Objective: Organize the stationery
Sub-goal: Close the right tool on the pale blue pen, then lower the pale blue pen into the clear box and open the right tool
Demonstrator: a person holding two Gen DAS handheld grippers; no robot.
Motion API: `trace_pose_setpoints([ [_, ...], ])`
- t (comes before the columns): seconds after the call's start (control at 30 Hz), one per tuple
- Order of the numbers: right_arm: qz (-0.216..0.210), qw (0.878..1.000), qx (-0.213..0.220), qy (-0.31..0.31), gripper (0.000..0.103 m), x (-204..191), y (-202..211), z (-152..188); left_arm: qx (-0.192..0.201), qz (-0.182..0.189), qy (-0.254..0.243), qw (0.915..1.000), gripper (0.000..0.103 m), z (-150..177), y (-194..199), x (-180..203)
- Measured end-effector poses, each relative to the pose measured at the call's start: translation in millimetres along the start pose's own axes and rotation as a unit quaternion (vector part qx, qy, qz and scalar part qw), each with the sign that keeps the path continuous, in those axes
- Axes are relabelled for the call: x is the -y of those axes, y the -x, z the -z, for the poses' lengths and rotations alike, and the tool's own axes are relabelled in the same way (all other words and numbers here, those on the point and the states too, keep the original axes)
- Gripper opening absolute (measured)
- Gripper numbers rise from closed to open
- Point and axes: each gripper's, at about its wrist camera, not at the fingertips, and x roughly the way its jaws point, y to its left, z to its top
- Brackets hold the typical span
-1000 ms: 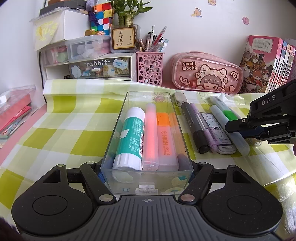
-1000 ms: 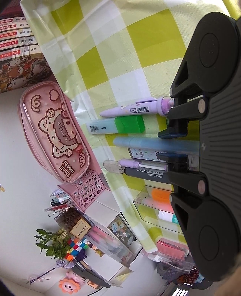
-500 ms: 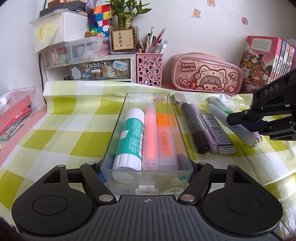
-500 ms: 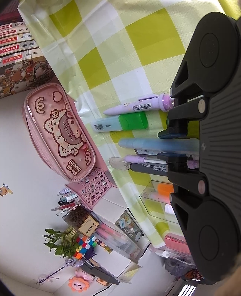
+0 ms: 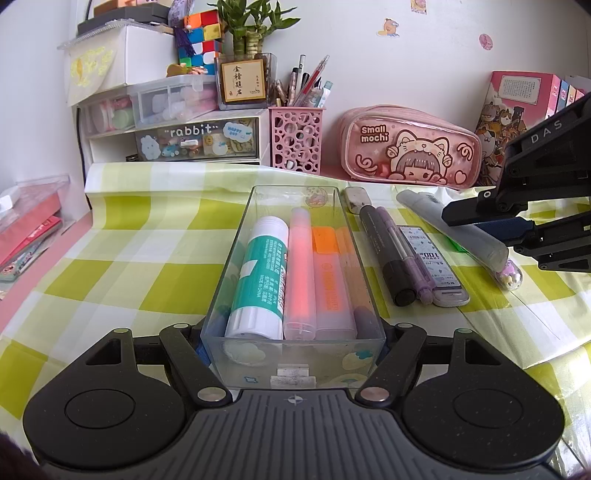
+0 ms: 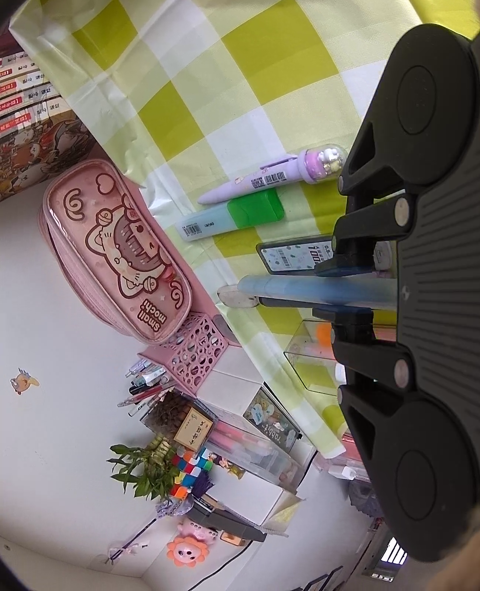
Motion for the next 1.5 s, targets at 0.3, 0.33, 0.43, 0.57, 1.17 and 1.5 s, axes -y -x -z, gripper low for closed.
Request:
trace_pose_setpoints([
  [0.3, -0.024, 0.999, -0.015, 0.034, 0.009, -31.9, -3.3, 7.5, 0.0, 0.0, 0.0, 1.0, 0.073, 0.1, 0.0, 0.2],
  [0.33, -0.025, 0.999, -0.019, 0.04, 0.009, -36.8, -5.5, 9.1, 0.0, 0.0, 0.0, 1.0, 0.073, 0.2, 0.0, 0.3],
  [0.43, -0.028, 0.998, -0.033, 0.051, 0.009, -47.6, -13.5, 14.5, 0.0, 0.0, 0.0, 1.0, 0.073, 0.2, 0.0, 0.4],
  [0.57, -0.029, 0.997, -0.048, 0.061, 0.009, -58.9, -22.5, 18.6, 0.0, 0.0, 0.0, 1.0, 0.073, -0.5, -0.2, -0.3],
  [1.17, -0.026, 0.989, -0.118, 0.09, 0.009, -89.2, -59.7, 25.9, 0.0, 0.0, 0.0, 1.0, 0.073, -1.5, -1.2, 0.6],
  [1.5, -0.037, 0.982, -0.154, 0.104, 0.009, -97.5, -72.8, 27.9, 0.0, 0.0, -0.001, 1.0, 0.073, -2.0, -2.1, 1.3],
])
